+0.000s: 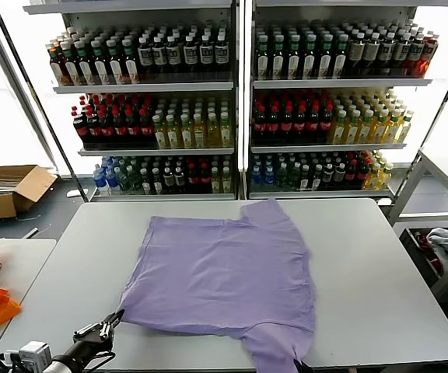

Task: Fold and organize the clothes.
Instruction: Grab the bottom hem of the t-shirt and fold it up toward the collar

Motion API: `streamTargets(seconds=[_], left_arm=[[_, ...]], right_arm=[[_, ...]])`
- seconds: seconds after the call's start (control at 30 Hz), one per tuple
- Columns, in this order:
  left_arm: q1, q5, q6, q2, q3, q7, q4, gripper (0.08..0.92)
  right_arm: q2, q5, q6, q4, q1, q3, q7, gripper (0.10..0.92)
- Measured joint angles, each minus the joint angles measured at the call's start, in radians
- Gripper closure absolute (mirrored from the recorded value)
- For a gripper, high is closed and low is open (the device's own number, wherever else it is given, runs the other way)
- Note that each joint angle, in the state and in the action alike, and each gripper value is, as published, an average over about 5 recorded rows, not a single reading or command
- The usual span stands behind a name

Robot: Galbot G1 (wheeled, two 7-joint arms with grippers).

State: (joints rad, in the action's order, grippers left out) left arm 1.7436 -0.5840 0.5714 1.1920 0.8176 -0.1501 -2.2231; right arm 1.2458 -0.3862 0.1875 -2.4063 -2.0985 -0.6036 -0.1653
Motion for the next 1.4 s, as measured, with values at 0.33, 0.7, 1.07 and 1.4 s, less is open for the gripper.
streamTargets(seconds=[0.33, 0.7, 1.07, 1.4], left_arm=[[-0.091, -0.018, -0.003, 0.011, -0.022, -0.009, 0.032, 0.914], [-0.253, -0.029, 0.004, 0.04, -0.062, -0.008, 0.121, 0.915], [-0.428, 0.003, 0.004, 0.057, -0.132, -0.011, 0.248, 0.915], [-0.541, 0.044, 0.005, 0.075, -0.189, -0.015, 0.382, 0.83]], right_arm=[[-0.003, -0.102, -0.002, 0.057, 0.212, 0.032, 0.077, 0.917], [-0.049, -0.199, 0.009, 0.167, 0.458, 0.074, 0.164, 0.917], [-0.09, -0.24, 0.016, 0.309, 0.648, 0.115, 0.224, 0.917], [-0.107, -0.227, 0.063, 0.448, 0.8, 0.19, 0.254, 0.783]])
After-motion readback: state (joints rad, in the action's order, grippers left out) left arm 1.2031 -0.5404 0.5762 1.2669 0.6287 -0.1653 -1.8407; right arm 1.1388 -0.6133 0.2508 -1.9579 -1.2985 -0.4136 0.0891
